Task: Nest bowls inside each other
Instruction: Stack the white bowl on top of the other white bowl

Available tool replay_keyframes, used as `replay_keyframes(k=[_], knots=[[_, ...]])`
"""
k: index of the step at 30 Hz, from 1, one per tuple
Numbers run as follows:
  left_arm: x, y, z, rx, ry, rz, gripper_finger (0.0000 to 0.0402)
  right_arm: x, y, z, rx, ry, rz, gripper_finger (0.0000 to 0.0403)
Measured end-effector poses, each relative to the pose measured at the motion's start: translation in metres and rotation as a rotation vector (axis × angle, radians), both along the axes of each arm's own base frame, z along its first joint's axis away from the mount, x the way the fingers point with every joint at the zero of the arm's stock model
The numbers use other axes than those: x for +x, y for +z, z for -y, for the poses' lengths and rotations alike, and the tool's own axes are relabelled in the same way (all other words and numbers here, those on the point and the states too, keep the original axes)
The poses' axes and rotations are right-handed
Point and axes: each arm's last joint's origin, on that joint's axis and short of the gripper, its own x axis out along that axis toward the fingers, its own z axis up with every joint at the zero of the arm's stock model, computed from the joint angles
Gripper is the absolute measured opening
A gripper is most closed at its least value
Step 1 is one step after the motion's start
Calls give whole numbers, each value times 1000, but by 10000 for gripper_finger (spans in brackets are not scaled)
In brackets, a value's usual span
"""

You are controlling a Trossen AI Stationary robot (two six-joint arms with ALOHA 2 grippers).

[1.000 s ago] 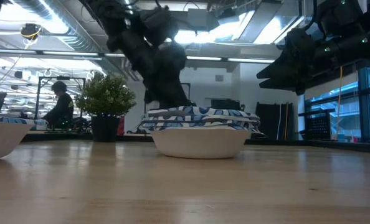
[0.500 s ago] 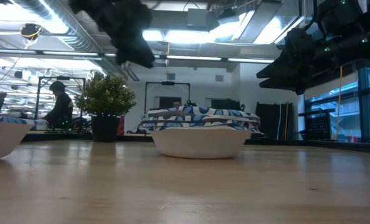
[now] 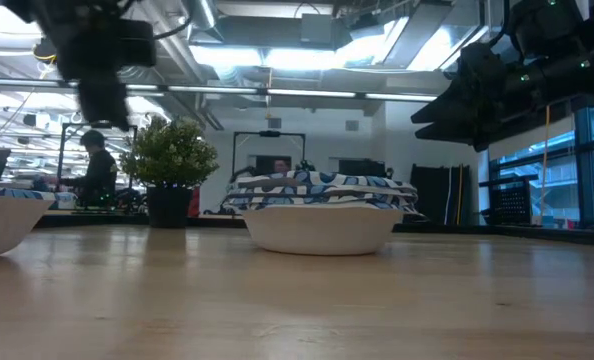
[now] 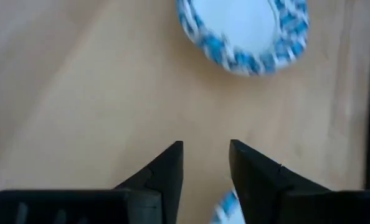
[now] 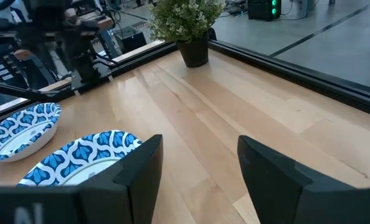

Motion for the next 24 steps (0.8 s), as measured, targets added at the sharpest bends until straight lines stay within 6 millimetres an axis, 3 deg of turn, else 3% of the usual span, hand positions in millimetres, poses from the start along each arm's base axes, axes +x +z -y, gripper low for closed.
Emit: replay_keyframes(k=[7, 24], knots=[[-16, -13, 16, -219, -1, -49, 124, 0, 0, 0, -1, -1, 5, 209], [-20, -17, 19, -244, 1, -95, 134, 0, 2, 0, 60, -18, 47, 209]])
